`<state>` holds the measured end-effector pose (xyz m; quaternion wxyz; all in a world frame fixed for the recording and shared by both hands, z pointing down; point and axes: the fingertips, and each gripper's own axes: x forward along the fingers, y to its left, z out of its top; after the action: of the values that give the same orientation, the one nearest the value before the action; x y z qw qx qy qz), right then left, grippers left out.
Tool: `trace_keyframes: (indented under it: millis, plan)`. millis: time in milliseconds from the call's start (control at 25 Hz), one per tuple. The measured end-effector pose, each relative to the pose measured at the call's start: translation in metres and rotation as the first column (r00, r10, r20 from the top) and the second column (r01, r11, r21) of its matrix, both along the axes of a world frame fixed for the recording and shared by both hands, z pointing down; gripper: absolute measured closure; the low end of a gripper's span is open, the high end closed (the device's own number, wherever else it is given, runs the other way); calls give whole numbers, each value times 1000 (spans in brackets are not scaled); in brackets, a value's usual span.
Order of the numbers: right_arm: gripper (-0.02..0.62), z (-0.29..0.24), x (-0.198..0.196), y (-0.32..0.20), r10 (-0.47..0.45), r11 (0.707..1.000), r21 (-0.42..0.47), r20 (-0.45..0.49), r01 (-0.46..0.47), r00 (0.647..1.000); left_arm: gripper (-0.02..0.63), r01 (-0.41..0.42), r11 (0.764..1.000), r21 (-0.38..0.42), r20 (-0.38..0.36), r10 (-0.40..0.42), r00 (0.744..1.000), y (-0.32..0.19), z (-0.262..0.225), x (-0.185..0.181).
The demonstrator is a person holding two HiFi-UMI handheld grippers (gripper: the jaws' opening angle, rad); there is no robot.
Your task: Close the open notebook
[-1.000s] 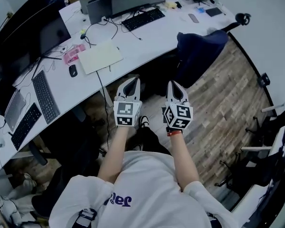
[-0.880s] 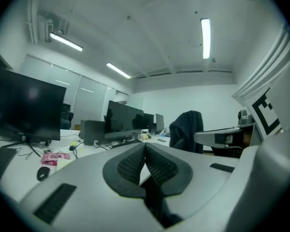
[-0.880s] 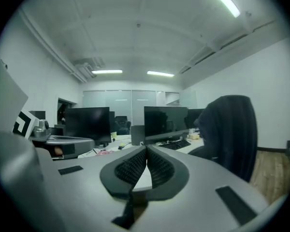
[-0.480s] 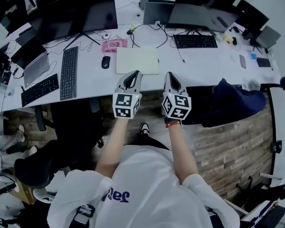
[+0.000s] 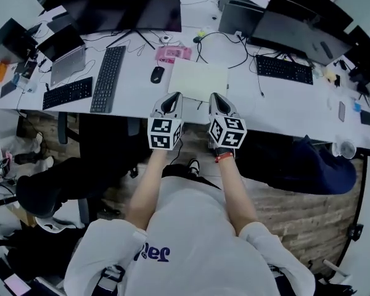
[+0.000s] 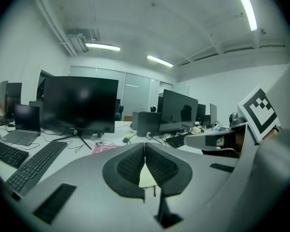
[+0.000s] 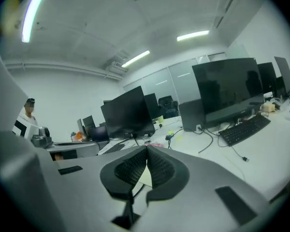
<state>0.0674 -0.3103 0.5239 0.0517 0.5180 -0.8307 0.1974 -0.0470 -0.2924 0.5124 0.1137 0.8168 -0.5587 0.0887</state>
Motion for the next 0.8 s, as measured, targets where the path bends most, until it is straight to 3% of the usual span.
trace_keyframes:
  millis: [200,360,480,720,800]
  plan:
    - [583,24,-22,-15,-74,995,-69,11,74,997,586,49,997,-52,-58,-52,997,-7,19,-25]
    - [583,37,-31,-25,-94,991,-96,24,96,995,586,78,992,-101,-43,-83,996,-19,42,-40]
    - [583,44,-27,-36,-94,991,-101,-6,93,996,586,80,987,-140,-36,-86,996,-43,63,-47]
    - [583,68,-36,-55,-105,985,-142,-54,96,993,583,58,985,-165,-93,-74,993,-79,88,-68]
    - [583,78,-34,-63,-92,983,-166,-51,82,994,556,43,980,-192,-89,-61,994,-89,101,-70]
